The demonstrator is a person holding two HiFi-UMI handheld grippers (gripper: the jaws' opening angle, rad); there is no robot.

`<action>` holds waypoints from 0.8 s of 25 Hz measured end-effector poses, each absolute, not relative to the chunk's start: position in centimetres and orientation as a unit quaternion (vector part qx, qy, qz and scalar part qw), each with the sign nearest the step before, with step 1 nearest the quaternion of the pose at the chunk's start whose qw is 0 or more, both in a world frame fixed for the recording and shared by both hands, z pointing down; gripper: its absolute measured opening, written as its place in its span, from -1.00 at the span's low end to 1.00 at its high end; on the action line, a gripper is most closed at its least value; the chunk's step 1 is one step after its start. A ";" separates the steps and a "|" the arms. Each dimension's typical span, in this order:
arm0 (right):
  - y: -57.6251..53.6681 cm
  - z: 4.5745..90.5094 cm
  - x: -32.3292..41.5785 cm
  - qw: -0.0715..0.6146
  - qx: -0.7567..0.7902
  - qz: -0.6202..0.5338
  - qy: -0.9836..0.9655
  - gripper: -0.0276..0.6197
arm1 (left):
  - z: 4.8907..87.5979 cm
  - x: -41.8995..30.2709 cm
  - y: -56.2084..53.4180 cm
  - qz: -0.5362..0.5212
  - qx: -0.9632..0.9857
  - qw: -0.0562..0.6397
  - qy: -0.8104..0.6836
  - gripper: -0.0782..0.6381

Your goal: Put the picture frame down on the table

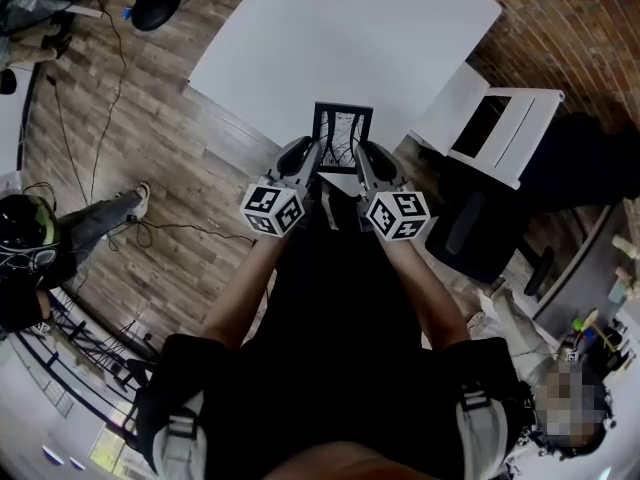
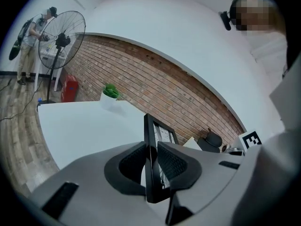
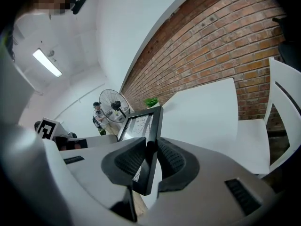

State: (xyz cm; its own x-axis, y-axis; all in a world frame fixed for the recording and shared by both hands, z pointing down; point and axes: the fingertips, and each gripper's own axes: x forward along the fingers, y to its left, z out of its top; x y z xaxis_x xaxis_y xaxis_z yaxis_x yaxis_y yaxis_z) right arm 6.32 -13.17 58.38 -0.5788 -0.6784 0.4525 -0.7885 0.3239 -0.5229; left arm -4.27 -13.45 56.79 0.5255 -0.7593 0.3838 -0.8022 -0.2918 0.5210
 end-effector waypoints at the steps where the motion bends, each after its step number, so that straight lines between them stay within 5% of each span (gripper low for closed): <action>1: -13.3 58.8 6.3 0.080 0.454 0.364 -0.809 -0.69 | 57.3 -4.2 -13.5 0.039 0.805 0.342 -0.484 -0.57; 20: -14.5 67.4 5.0 0.147 0.453 0.362 -0.801 -0.69 | 66.0 -5.2 -14.6 0.084 0.785 0.391 -0.473 -0.57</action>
